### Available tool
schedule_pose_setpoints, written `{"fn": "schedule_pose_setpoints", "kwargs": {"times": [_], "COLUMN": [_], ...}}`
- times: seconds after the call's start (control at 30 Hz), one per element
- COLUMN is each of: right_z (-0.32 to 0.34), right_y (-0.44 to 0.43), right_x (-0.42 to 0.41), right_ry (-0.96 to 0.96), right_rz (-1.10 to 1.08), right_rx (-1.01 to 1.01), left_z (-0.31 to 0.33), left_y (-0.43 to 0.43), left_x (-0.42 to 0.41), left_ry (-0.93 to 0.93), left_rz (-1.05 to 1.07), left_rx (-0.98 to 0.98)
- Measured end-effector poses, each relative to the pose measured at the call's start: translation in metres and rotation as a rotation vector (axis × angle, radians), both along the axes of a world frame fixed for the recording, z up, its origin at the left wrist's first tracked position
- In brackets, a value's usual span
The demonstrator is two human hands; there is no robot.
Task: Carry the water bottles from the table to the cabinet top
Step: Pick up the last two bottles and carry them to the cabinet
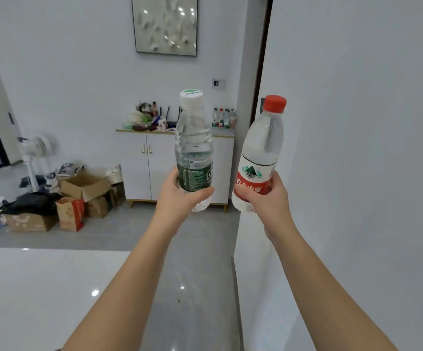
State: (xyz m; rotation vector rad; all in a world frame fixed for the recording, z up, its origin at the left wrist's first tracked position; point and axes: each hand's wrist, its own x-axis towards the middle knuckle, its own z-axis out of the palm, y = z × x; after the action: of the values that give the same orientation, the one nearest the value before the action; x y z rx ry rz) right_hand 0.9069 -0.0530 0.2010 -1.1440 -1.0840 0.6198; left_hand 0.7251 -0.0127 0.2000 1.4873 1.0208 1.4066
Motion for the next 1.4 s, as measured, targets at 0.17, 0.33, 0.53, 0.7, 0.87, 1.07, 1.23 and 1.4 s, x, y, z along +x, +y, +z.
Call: {"fn": "schedule_pose_setpoints", "kwargs": {"times": [0.17,0.33,0.53,0.7,0.87,1.07,1.23,1.4], "right_z": [0.023,0.03,0.032,0.035,0.041,0.045,0.046,0.05], "right_y": [0.003,0.008,0.02,0.042,0.076,0.135,0.193,0.247], "right_x": [-0.001,-0.006,-0.009,-0.008,0.001,0.021,0.047,0.075], "right_ry": [-0.024,-0.023,-0.018,-0.026,-0.029,-0.046,-0.056,-0.06], "right_rz": [-0.024,-0.036,-0.045,-0.044,-0.045,-0.036,-0.046,-0.041], "right_rx": [0.037,0.057,0.048,0.034,0.024,0.008,0.009,0.039], "left_z": [0.021,0.032,0.038,0.043,0.048,0.051,0.054,0.06], "left_y": [-0.001,0.003,0.017,0.038,0.071,0.127,0.185,0.236], "left_x": [0.002,0.002,0.001,0.006,0.017,0.035,0.06,0.089], "left_ry": [-0.024,-0.056,-0.099,-0.099,-0.11,-0.108,-0.11,-0.113], "left_rz": [-0.005,-0.016,-0.031,-0.033,-0.053,-0.024,0.01,0.024], "left_rx": [0.039,0.038,0.066,0.084,0.053,0.03,0.043,0.055]}}
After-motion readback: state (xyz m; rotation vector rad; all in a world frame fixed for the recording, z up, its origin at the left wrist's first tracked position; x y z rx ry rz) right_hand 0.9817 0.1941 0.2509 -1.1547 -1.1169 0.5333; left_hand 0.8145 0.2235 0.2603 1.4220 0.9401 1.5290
